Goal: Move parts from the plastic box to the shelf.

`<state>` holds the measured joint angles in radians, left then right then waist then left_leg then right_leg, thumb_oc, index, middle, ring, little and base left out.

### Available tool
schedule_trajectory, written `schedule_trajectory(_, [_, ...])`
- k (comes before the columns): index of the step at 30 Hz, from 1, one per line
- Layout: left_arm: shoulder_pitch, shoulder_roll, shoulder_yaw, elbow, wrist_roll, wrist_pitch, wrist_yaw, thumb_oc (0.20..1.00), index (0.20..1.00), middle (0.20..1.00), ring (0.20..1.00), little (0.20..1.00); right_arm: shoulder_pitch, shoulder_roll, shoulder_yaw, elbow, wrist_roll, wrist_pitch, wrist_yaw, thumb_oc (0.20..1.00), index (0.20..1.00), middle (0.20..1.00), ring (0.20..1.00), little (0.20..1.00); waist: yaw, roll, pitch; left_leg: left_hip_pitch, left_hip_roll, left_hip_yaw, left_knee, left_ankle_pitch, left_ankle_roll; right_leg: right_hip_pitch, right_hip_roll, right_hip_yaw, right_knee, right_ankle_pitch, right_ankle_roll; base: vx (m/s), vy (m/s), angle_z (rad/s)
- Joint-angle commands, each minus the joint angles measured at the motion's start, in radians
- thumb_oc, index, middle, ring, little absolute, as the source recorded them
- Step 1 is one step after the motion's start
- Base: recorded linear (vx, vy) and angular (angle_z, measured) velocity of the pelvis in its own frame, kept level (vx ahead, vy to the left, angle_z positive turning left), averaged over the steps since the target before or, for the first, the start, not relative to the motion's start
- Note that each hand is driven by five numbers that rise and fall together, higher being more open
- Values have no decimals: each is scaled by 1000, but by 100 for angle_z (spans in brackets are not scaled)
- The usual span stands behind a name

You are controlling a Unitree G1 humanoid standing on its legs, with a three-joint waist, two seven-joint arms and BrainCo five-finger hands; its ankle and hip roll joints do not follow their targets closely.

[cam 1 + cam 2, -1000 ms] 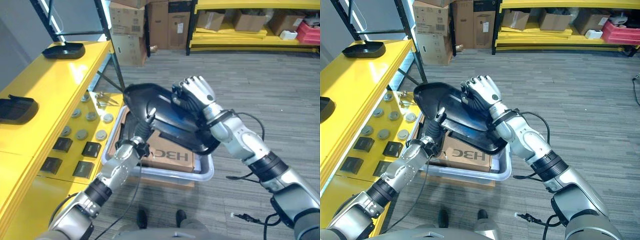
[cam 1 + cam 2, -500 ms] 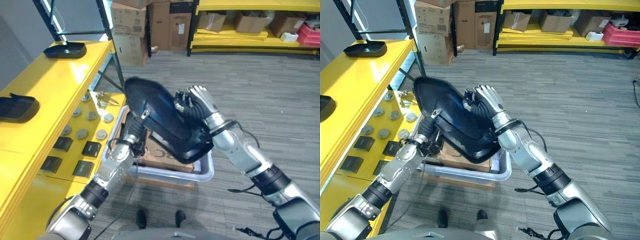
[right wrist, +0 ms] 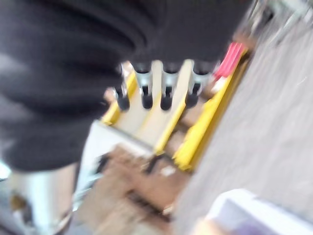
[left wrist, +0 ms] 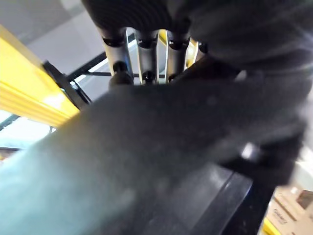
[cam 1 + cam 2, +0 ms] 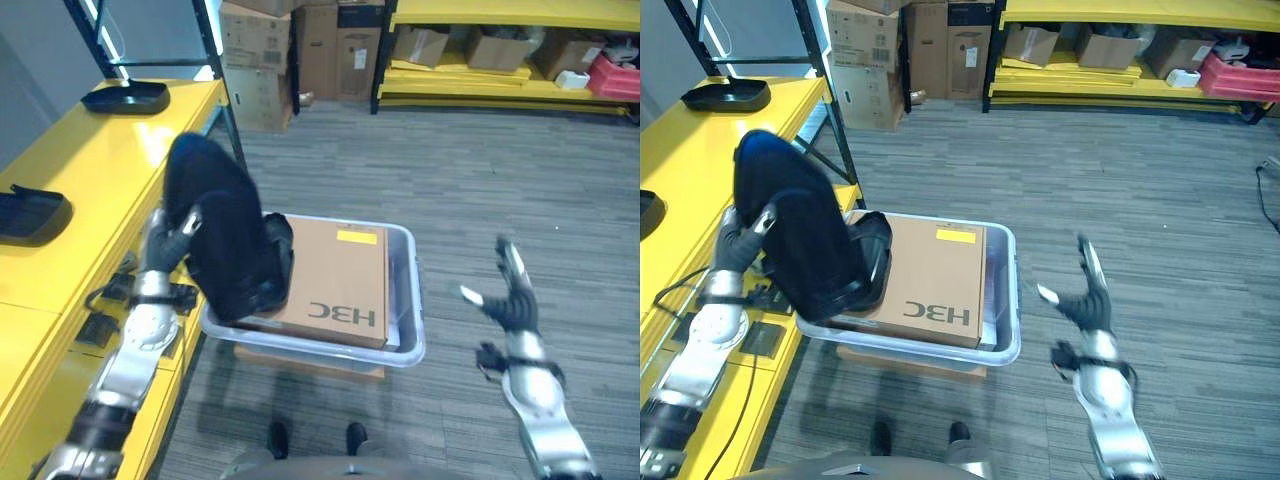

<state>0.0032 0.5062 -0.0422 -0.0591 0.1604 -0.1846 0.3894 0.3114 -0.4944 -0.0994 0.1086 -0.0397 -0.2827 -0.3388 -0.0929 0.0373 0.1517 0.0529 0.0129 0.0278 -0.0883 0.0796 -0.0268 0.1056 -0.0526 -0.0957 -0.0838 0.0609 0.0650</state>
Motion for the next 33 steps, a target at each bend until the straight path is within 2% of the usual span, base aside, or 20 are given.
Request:
schedule_trajectory(1, [-139,5,-12,-40,-17,-106,25,200,200,200,200,200,-141,-6,128,129,-39,10,-39,1000,1000,1000,1000,1000,3,-21,-33,57,73,10,1,-79,-79,7,-65,10,-3,-61,72,-39,-38,-1])
schedule_trajectory(6, [-71,0,57,-88,-81,-136,-8,200,200,200,200,200,-159,37,216,533,7,83,68,1000,1000,1000,1000,1000,21,-15,-18,49,77,-3,1,-69,-80,3,-59,8,-3,-63,68,-34,-52,1])
schedule_trajectory(8, [-37,-7,90,-112,-129,-150,-32,200,200,200,200,200,-180,68,247,669,32,101,101,1000,1000,1000,1000,1000,31,-9,-15,49,81,-12,1,-64,-82,5,-55,8,-3,-67,63,-14,-100,3])
schedule_trajectory(9, [-8,-9,120,-144,-161,-169,-47,200,200,200,200,200,-200,104,271,783,75,119,149,1000,1000,1000,1000,1000,49,-2,-6,47,87,-27,1,-54,-84,6,-49,5,-3,-72,56,-15,-96,6])
schedule_trajectory(10, [-6,-9,122,-147,-162,-169,-49,200,200,200,200,200,-204,105,273,787,76,117,149,1000,1000,1000,1000,1000,48,-3,-5,47,87,-28,1,-54,-84,6,-48,4,-3,-72,56,-23,-101,8])
schedule_trajectory(14, [40,-21,173,-191,-236,-203,-90,200,200,200,200,200,-265,171,345,975,56,151,212,1000,1000,1000,1000,1000,94,4,19,18,97,-70,8,-15,-100,7,-35,-16,-3,-77,40,-55,-128,18])
schedule_trajectory(16, [47,-9,180,-213,-239,-206,-101,200,200,200,200,200,-299,187,376,1032,12,170,216,1000,1000,1000,1000,1000,135,12,35,-28,99,-119,1,32,-132,-8,-29,-65,-2,-82,29,-169,-150,41])
schedule_trajectory(18, [48,-8,184,-233,-228,-205,-94,200,200,200,200,200,-312,199,380,1063,-8,179,210,1000,1000,1000,1000,1000,156,22,41,-99,93,-180,1,89,-166,-21,-32,-150,-2,-91,23,-185,-120,116])
schedule_trajectory(19, [41,-7,181,-241,-218,-203,-88,200,200,200,200,200,-321,196,369,1073,-2,182,203,1000,1000,1000,1000,1000,168,22,52,-118,84,-185,1,95,-169,-22,-43,-182,-1,-95,25,-216,-96,164])
schedule_trajectory(21, [35,-20,171,-250,-224,-202,-96,200,200,200,200,200,-341,191,344,1113,3,195,195,1000,1000,1000,1000,1000,166,15,56,-131,72,-121,36,79,-148,-35,-64,-242,0,-88,30,-193,-57,106])
schedule_trajectory(22, [34,-21,171,-250,-224,-202,-96,200,200,200,200,200,-343,191,344,1114,3,194,195,1000,1000,1000,1000,1000,165,15,55,-137,70,-122,40,81,-146,-38,-65,-244,-2,-84,31,-151,-51,137])
schedule_trajectory(23, [41,-20,160,-252,-221,-203,-110,200,200,200,200,200,-353,187,333,1136,3,204,187,1000,1000,1000,1000,1000,160,6,44,-123,64,-53,96,14,-115,-41,-82,-274,-3,-78,31,-130,-47,127])
schedule_trajectory(24, [46,-16,162,-253,-211,-204,-112,200,200,200,200,200,-354,180,314,1148,17,207,188,1000,1000,1000,1000,1000,156,-2,39,-104,63,3,138,-39,-99,-37,-94,-296,-3,-77,27,-124,-33,133])
schedule_trajectory(25, [51,-14,164,-259,-217,-206,-120,200,200,200,200,200,-352,182,306,1150,28,211,190,1000,1000,1000,1000,1000,156,-1,36,-91,59,18,140,-59,-95,-33,-95,-303,-3,-80,27,-82,23,74])
schedule_trajectory(27, [38,-8,168,-258,-222,-204,-127,200,200,200,200,200,-333,180,279,1147,49,211,201,1000,1000,1000,1000,1000,132,-9,17,-56,69,146,164,-111,-88,-14,-110,-350,-3,-91,32,-4,19,80])
schedule_trajectory(28, [38,-8,167,-258,-223,-204,-128,200,200,200,200,200,-332,180,278,1147,49,211,202,1000,1000,1000,1000,1000,132,-8,18,-56,70,146,170,-117,-89,-11,-110,-351,-3,-93,33,-5,16,73])
schedule_trajectory(30, [9,2,160,-252,-221,-202,-134,200,200,200,200,200,-321,177,259,1150,57,216,197,1000,1000,1000,1000,1000,118,-7,6,-44,75,235,173,-132,-86,-7,-123,-408,0,-89,35,-57,108,142])
schedule_trajectory(31, [-29,19,139,-253,-197,-201,-129,200,200,200,200,200,-307,172,242,1150,66,219,193,1000,1000,1000,1000,1000,113,6,-13,-28,75,274,110,-115,-83,10,-133,-470,3,-81,44,21,314,157])
schedule_trajectory(32, [-38,29,130,-249,-178,-200,-119,200,200,200,200,200,-306,165,235,1147,73,225,191,1000,1000,1000,1000,1000,117,11,-26,-11,49,237,69,-120,-73,16,-148,-491,8,-65,55,46,288,128])
schedule_trajectory(33, [-40,29,128,-249,-176,-200,-117,200,200,200,200,200,-306,164,233,1147,73,225,192,1000,1000,1000,1000,1000,114,11,-25,-9,46,233,65,-119,-70,18,-151,-494,7,-64,58,95,289,131])
